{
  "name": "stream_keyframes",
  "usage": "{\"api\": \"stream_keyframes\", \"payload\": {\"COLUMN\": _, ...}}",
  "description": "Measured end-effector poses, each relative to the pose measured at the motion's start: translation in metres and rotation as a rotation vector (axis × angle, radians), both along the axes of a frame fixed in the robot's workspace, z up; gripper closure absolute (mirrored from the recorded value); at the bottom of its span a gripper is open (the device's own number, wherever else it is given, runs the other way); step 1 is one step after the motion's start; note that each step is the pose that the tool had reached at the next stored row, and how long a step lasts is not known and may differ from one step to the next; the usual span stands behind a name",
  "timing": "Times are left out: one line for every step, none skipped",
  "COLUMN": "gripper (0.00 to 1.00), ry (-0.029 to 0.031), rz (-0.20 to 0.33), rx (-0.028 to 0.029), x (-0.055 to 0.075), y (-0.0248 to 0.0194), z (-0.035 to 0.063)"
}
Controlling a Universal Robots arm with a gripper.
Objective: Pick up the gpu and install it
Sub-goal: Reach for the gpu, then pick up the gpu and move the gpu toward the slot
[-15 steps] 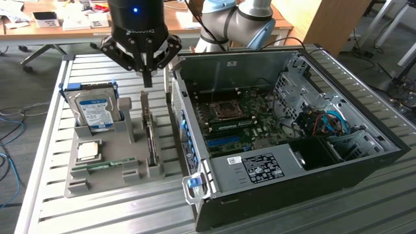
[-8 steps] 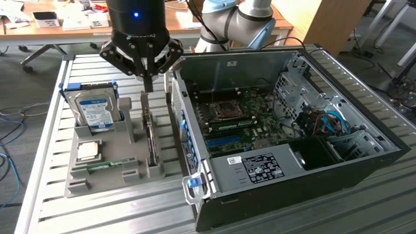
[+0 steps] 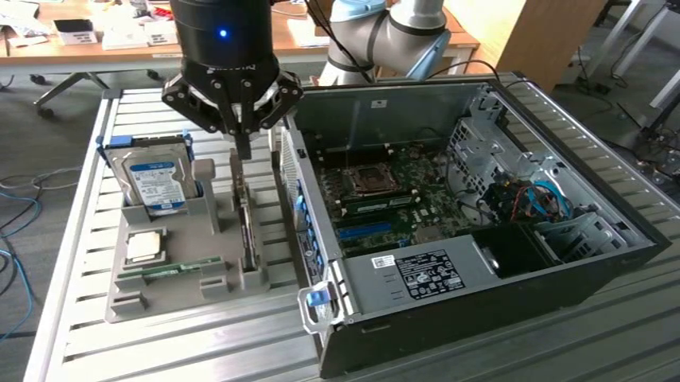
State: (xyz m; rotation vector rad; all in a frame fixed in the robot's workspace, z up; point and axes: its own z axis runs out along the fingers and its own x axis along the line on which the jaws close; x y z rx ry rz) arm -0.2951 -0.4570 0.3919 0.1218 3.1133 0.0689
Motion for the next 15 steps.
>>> {"api": "stream_keyframes", "payload": {"gripper": 0.89, "ry": 0.0001, "rz": 0.0, "rx": -0.0001, "x": -0.0011, "y": -0.0001, "z": 0.0}}
{"api": "stream_keyframes", "payload": {"gripper": 0.89, "ry": 0.0, "rz": 0.0, "rx": -0.0001, "x": -0.0025, "y": -0.0002, "z": -0.0001}}
{"api": "stream_keyframes", "payload": {"gripper": 0.89, "ry": 0.0001, "rz": 0.0, "rx": -0.0001, "x": -0.0038, "y": -0.0003, "z": -0.0001}}
{"api": "stream_keyframes", "payload": {"gripper": 0.89, "ry": 0.0001, "rz": 0.0, "rx": -0.0001, "x": -0.0052, "y": -0.0003, "z": -0.0002}}
{"api": "stream_keyframes", "payload": {"gripper": 0.89, "ry": 0.0001, "rz": 0.0, "rx": -0.0001, "x": -0.0065, "y": -0.0003, "z": -0.0002}}
{"api": "stream_keyframes", "payload": {"gripper": 0.89, "ry": 0.0, "rz": 0.0, "rx": 0.0, "x": -0.0075, "y": -0.0003, "z": -0.0003}}
{"api": "stream_keyframes", "payload": {"gripper": 0.89, "ry": 0.0001, "rz": 0.0, "rx": -0.0001, "x": -0.008, "y": -0.0004, "z": -0.0003}}
{"api": "stream_keyframes", "payload": {"gripper": 0.89, "ry": 0.0001, "rz": 0.0, "rx": 0.0, "x": -0.008, "y": -0.0004, "z": -0.0003}}
{"api": "stream_keyframes", "payload": {"gripper": 0.89, "ry": 0.0, "rz": 0.0, "rx": -0.0001, "x": -0.0079, "y": -0.0004, "z": -0.0003}}
{"api": "stream_keyframes", "payload": {"gripper": 0.89, "ry": 0.0001, "rz": 0.0, "rx": -0.0001, "x": -0.008, "y": -0.0004, "z": -0.0003}}
{"api": "stream_keyframes", "payload": {"gripper": 0.89, "ry": 0.0, "rz": 0.0, "rx": -0.0001, "x": -0.008, "y": -0.0004, "z": -0.0003}}
{"api": "stream_keyframes", "payload": {"gripper": 0.89, "ry": 0.0001, "rz": 0.0, "rx": -0.0001, "x": -0.008, "y": -0.0004, "z": -0.0003}}
{"api": "stream_keyframes", "payload": {"gripper": 0.89, "ry": 0.0001, "rz": 0.0, "rx": -0.0001, "x": -0.0081, "y": -0.0004, "z": -0.0003}}
{"api": "stream_keyframes", "payload": {"gripper": 0.89, "ry": 0.0001, "rz": 0.0, "rx": -0.0001, "x": -0.0081, "y": -0.0004, "z": -0.0003}}
{"api": "stream_keyframes", "payload": {"gripper": 0.89, "ry": 0.0, "rz": 0.0, "rx": 0.0, "x": -0.0081, "y": -0.0004, "z": -0.0003}}
